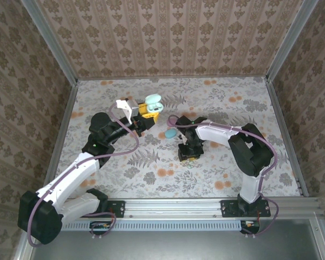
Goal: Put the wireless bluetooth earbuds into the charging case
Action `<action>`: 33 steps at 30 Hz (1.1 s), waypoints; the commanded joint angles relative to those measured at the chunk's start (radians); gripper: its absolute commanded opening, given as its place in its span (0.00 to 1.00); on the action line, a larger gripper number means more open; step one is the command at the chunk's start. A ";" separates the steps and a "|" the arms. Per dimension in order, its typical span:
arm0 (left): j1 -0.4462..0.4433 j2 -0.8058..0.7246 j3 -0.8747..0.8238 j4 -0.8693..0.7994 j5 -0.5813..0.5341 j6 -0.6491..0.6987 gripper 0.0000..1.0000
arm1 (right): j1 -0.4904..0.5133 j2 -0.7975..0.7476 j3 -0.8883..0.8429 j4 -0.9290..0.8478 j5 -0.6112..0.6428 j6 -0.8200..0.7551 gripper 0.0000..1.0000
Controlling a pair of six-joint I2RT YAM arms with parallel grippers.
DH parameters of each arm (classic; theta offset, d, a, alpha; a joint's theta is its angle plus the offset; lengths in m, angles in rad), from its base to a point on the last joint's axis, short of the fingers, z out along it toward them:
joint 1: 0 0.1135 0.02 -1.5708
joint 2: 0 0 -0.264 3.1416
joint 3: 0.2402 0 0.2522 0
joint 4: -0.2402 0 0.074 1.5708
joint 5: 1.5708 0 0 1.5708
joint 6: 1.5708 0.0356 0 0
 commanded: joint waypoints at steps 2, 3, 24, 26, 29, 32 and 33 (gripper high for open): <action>0.008 0.006 0.036 0.027 0.014 0.001 0.25 | 0.012 0.019 0.012 -0.064 0.000 -0.024 0.40; 0.008 0.006 0.038 0.027 0.015 0.001 0.25 | 0.012 0.013 0.009 -0.060 -0.001 -0.029 0.40; 0.008 0.021 0.043 0.032 0.023 -0.005 0.25 | 0.030 -0.002 -0.006 -0.112 0.133 0.000 0.30; 0.008 0.018 0.042 0.027 0.021 -0.002 0.25 | 0.030 -0.008 -0.011 -0.109 0.151 0.009 0.28; 0.008 0.011 0.039 0.020 0.019 0.002 0.25 | 0.029 -0.020 -0.021 -0.104 0.174 0.028 0.27; 0.008 0.006 0.036 0.018 0.013 0.002 0.25 | 0.007 -0.044 -0.049 -0.082 0.192 0.072 0.26; 0.008 0.005 0.037 0.015 0.012 0.004 0.25 | -0.005 -0.054 -0.063 -0.068 0.191 0.087 0.25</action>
